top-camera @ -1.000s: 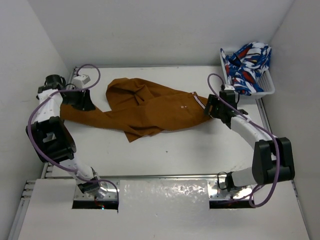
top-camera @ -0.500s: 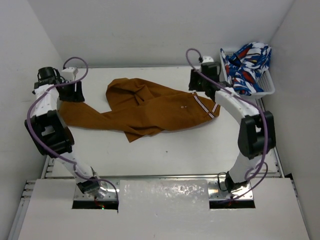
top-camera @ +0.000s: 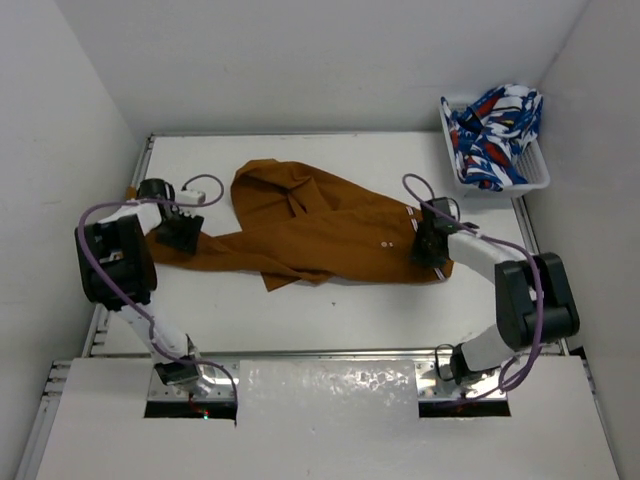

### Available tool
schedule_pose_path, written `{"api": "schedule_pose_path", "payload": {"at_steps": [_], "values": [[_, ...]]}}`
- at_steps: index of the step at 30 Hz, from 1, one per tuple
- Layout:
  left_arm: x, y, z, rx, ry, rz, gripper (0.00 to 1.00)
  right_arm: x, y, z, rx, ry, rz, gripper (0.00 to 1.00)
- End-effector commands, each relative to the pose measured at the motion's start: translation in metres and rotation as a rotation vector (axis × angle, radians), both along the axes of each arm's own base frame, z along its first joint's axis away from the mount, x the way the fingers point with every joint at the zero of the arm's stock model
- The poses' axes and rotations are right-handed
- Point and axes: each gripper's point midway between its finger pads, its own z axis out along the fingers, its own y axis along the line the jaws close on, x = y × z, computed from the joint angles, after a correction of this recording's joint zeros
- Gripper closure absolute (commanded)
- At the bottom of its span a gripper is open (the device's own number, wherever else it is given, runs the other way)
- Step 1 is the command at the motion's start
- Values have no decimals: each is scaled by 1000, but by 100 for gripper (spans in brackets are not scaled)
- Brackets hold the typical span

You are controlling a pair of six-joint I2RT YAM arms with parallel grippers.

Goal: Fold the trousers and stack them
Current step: Flatten the trousers out

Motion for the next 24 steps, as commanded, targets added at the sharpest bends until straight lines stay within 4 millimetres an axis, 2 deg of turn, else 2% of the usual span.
{"api": "schedule_pose_path", "payload": {"at_steps": [1, 3, 4, 5, 8, 9, 10, 12, 13, 14, 15, 16, 17, 18, 19, 20, 21, 22, 23, 24], "values": [[-79, -41, -5, -94, 127, -237, 48, -51, -58, -12, -141, 99, -148, 61], [-93, -68, 7, -154, 118, -401, 47, -61, -74, -7, -193, 108, -147, 61], [-103, -81, 19, -187, 114, -449, 47, -68, -80, -6, -208, 132, -151, 61], [-104, -99, 27, -243, 90, -507, 47, -71, -90, -4, -215, 139, -168, 61], [-96, -124, 58, -359, 12, -542, 44, -68, -106, 7, -216, 103, -184, 61], [-92, -128, 67, -377, -7, -549, 44, -54, -109, 22, -228, 50, -170, 61], [-83, -135, 85, -414, -42, -558, 44, -44, -114, 34, -268, 15, -128, 61], [-70, -141, 108, -455, -89, -554, 43, -12, -112, 67, -275, -92, -93, 57], [-49, -142, 134, -486, -144, -490, 43, 9, -106, 90, -272, -161, -50, 55], [-32, -137, 145, -493, -184, -423, 43, 21, -102, 102, -260, -203, -30, 53], [-14, -127, 156, -507, -222, -321, 43, 36, -93, 111, -242, -246, 1, 51], [24, -91, 171, -518, -314, -84, 44, 48, -73, 117, -188, -278, 72, 45], [41, -64, 173, -497, -357, 46, 45, 64, -63, 131, -157, -320, 97, 42], [58, -35, 162, -470, -361, 167, 45, 71, -55, 132, -125, -324, 111, 41], [66, 14, 162, -358, -375, 339, 45, 78, -45, 119, -81, -289, 104, 38], [69, 40, 143, -291, -339, 424, 46, 89, -38, 125, -54, -298, 103, 37], [71, 76, 145, -168, -350, 519, 46, 95, -30, 110, -42, -259, 92, 36], [74, 88, 141, -132, -348, 550, 45, 100, -27, 107, -43, -247, 85, 33], [78, 98, 136, -104, -349, 566, 43, 114, -28, 116, -53, -265, 61, 31], [86, 114, 128, -55, -346, 598, 41, 115, -24, 109, -48, -229, 44, 30]]}}
